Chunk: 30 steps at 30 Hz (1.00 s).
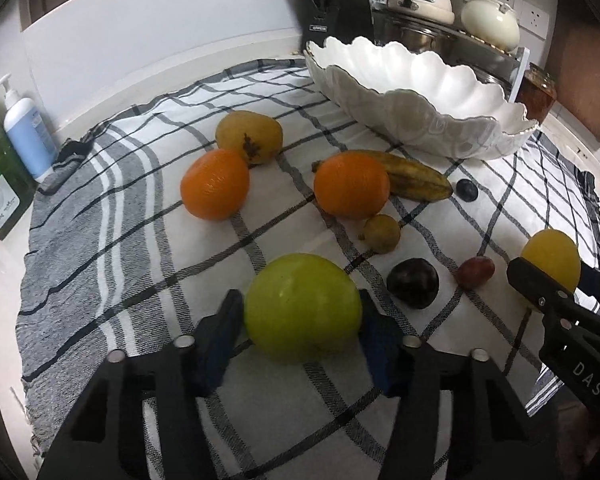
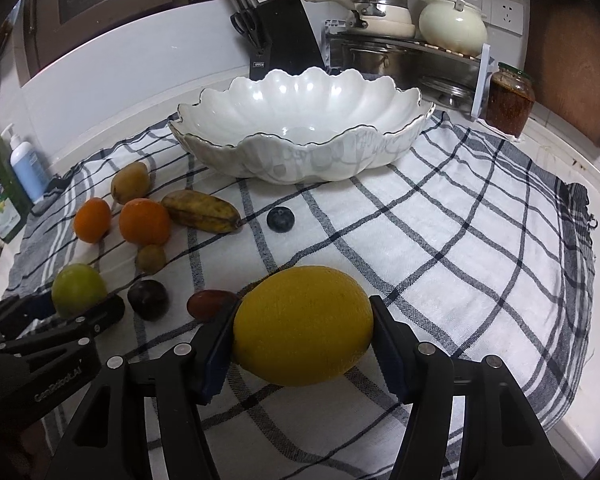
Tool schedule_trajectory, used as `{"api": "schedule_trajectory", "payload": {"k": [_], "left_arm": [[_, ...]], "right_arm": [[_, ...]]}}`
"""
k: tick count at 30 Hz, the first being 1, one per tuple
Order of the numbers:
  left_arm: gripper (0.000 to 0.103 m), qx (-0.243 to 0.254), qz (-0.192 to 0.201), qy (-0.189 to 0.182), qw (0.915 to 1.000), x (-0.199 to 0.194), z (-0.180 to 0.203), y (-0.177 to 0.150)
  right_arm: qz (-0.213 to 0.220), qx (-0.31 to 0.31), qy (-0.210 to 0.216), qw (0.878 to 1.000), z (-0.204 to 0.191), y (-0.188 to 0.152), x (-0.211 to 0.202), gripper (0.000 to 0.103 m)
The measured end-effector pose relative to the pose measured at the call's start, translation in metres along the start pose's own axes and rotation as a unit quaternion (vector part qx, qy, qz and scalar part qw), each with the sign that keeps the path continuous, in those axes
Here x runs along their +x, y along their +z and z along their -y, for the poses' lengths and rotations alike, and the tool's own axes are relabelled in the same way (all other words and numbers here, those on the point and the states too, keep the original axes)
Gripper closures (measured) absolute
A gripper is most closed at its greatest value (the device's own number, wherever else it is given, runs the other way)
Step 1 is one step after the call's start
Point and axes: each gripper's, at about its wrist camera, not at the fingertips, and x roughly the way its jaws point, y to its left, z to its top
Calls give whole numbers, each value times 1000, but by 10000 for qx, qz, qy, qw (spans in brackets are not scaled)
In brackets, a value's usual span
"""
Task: Organize fruits
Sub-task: 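Grasp the green apple with the left tool while the right tool grasps the yellow lemon, then lift the apple and lemon and carry both over the white bowl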
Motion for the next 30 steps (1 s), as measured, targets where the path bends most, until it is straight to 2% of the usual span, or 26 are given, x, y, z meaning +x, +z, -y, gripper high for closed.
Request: {"api": "schedule_trajectory", "payload": {"k": [7,16,30], "left_arm": [[55,46,-26,-6,10000,-4,2,-2],[55,100,202,33,9997,-30,4,0],[55,185,566,-110,9982,-63,12,35]], "right_arm": [[61,19,2,10000,0,0,-6,40],[233,59,51,9997,1,3,-26,40],[505,130,49,9986,8,27,-55,40]]}}
